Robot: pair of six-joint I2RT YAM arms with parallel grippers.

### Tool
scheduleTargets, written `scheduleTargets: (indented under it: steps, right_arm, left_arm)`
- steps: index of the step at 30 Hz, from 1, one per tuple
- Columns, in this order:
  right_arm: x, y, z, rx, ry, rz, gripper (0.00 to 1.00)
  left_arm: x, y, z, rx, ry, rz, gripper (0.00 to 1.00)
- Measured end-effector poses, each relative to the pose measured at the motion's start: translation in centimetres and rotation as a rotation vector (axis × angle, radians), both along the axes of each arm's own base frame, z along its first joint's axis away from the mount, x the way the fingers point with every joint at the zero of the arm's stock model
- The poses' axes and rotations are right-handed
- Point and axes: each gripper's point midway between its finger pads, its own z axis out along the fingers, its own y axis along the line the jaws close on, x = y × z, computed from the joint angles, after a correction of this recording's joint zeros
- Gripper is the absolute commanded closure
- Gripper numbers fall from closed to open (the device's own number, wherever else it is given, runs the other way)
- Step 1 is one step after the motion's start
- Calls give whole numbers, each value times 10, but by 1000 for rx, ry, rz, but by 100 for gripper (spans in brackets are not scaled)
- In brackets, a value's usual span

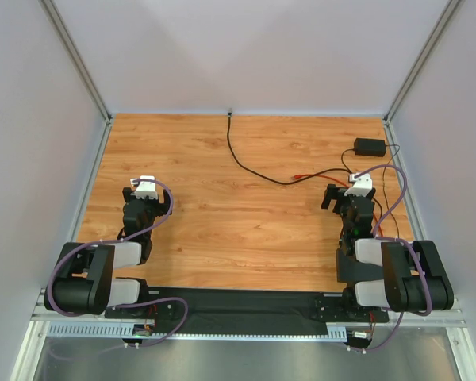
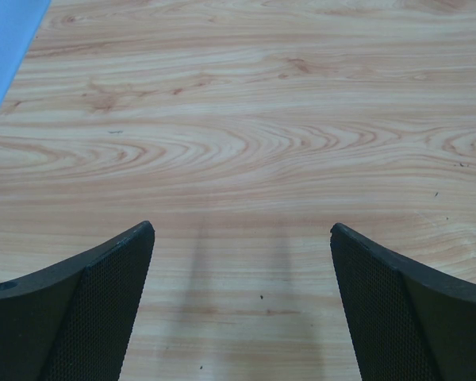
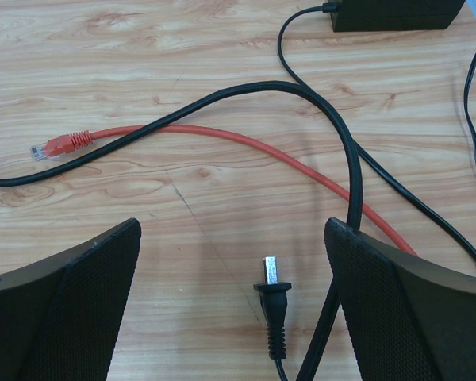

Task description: Pull the plug from the switch port

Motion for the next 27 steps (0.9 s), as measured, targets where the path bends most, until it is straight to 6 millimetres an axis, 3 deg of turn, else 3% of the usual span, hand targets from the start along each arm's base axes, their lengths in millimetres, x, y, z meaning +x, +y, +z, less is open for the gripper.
scheduleTargets:
  steps: [14, 18, 21, 23, 25, 27]
  right_arm:
    - [-1, -3, 3, -10, -5, -31, 0]
    - [-3, -4, 20, -11, -11, -91, 0]
    - [9, -7, 46, 30, -14, -170, 0]
    - [14, -10, 57, 40, -23, -213, 0]
    - [10, -10, 53, 38, 0, -238, 0]
    - [4, -11, 44, 29, 37, -257, 0]
  left_arm:
    - [0, 0, 1, 1, -2, 0, 0]
    - [1, 6, 2, -2, -4, 19, 0]
    - [1, 6, 4, -3, -7, 13, 0]
    - [-1, 4, 9, 2, -10, 17, 0]
    - [-1, 3, 23, 6, -18, 33, 0]
    - [3, 4, 52, -16, -52, 62, 0]
